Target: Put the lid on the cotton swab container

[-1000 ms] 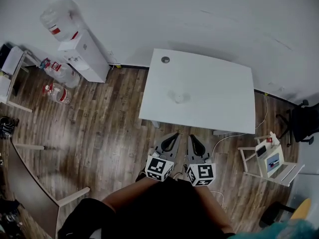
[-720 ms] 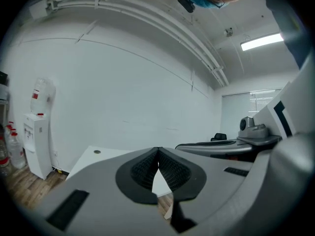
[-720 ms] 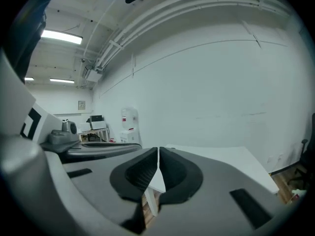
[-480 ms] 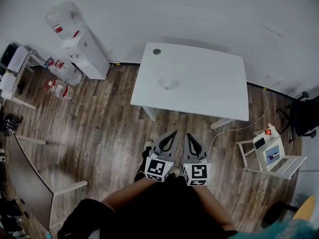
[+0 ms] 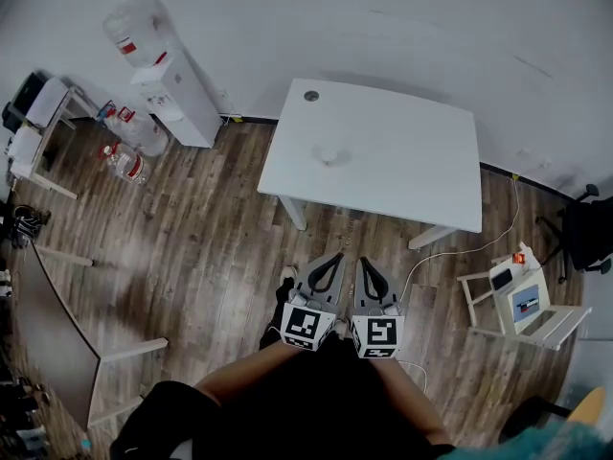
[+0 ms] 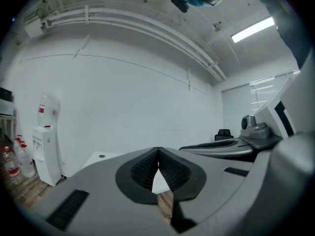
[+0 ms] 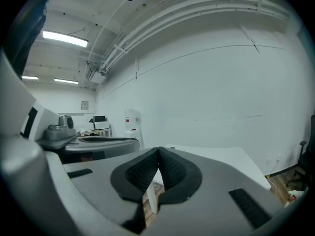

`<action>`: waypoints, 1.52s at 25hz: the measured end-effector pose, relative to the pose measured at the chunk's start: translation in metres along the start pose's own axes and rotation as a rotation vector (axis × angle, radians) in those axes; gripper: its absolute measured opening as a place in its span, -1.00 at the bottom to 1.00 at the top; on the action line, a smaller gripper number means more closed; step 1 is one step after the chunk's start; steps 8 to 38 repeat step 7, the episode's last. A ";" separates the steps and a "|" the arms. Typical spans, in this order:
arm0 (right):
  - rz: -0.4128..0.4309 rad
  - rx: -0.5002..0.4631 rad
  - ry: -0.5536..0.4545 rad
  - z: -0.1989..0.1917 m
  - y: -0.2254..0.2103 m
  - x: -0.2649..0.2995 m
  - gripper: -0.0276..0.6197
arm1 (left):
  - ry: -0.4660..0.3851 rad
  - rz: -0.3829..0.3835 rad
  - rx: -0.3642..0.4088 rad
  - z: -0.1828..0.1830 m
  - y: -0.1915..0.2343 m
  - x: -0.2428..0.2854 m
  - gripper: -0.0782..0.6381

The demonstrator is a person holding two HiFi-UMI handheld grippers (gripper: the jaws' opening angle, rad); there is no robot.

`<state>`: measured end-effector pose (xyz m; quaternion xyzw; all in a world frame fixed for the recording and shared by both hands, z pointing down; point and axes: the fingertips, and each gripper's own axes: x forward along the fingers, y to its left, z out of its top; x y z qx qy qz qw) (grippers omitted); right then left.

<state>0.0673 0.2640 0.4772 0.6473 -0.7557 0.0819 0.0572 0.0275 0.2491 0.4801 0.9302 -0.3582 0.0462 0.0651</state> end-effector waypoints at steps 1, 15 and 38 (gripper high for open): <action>0.004 0.001 0.000 0.000 0.003 0.001 -0.82 | -0.003 -0.001 0.002 0.002 0.001 0.000 -0.75; 0.024 -0.001 0.008 -0.003 0.015 0.019 -0.82 | -0.002 -0.014 0.009 0.003 0.014 0.005 -0.75; 0.024 -0.001 0.008 -0.003 0.015 0.019 -0.82 | -0.002 -0.014 0.009 0.003 0.014 0.005 -0.75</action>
